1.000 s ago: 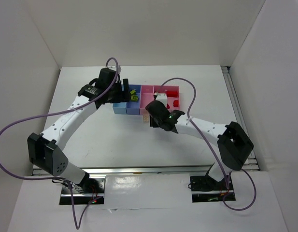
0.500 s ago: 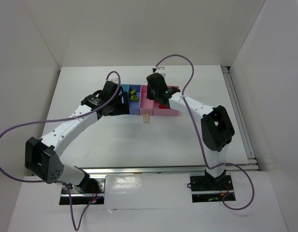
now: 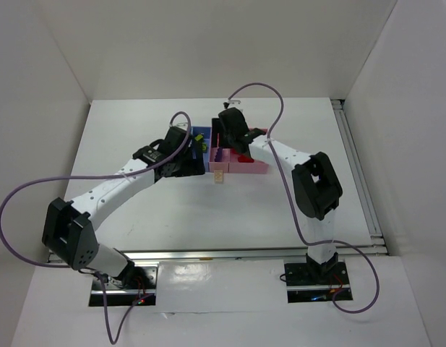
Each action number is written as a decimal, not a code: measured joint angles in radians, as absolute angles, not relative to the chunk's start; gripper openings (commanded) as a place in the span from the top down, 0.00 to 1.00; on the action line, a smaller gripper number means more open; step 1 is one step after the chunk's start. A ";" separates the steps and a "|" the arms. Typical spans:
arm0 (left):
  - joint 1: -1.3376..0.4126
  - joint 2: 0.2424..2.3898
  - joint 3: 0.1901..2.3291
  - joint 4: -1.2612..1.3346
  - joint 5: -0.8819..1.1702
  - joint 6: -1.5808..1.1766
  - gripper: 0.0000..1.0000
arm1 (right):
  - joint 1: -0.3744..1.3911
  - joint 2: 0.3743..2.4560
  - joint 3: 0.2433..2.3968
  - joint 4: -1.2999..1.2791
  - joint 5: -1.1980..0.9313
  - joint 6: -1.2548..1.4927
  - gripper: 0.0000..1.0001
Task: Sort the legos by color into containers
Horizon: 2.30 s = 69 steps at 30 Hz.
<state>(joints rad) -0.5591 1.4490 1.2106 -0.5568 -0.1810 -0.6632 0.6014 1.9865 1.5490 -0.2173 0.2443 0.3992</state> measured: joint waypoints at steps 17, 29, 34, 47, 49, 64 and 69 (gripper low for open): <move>-0.730 1.757 1.211 -0.364 -0.252 -0.725 0.11 | 0.398 1.505 1.271 -0.205 0.328 0.410 0.17; -0.749 1.916 1.272 -0.260 -0.422 -0.773 0.26 | 0.379 1.366 1.176 -0.251 0.341 0.414 0.16; -0.749 1.975 1.311 -0.241 -0.467 -0.776 0.35 | 0.379 1.365 1.170 -0.273 0.340 0.414 0.16; -0.760 1.986 1.315 -0.241 -0.495 -0.787 0.73 | 0.379 1.365 1.168 -0.279 0.336 0.414 0.16; -0.774 1.963 1.302 -0.249 -0.479 -0.787 0.78 | 0.379 1.365 1.168 -0.279 0.336 0.414 0.16; -0.715 1.529 1.206 -0.387 -0.491 -0.708 0.85 | 0.360 1.366 1.144 -0.283 0.313 0.414 0.16; -0.544 1.621 1.333 -0.399 -0.461 -0.638 0.85 | 0.359 1.366 1.144 -0.283 0.300 0.414 0.16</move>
